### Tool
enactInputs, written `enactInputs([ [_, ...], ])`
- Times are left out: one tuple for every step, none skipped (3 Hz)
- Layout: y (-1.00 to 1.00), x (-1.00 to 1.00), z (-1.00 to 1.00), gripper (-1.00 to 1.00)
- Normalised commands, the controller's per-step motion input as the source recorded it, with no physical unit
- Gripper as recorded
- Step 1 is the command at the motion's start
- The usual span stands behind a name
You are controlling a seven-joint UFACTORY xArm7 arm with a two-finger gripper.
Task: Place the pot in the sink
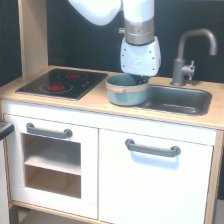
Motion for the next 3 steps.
enactInputs([
  [-0.15, 1.00, 1.00, -0.81],
  [1.00, 1.00, -1.00, -0.56],
  [0.42, -0.10, -0.13, 1.00],
])
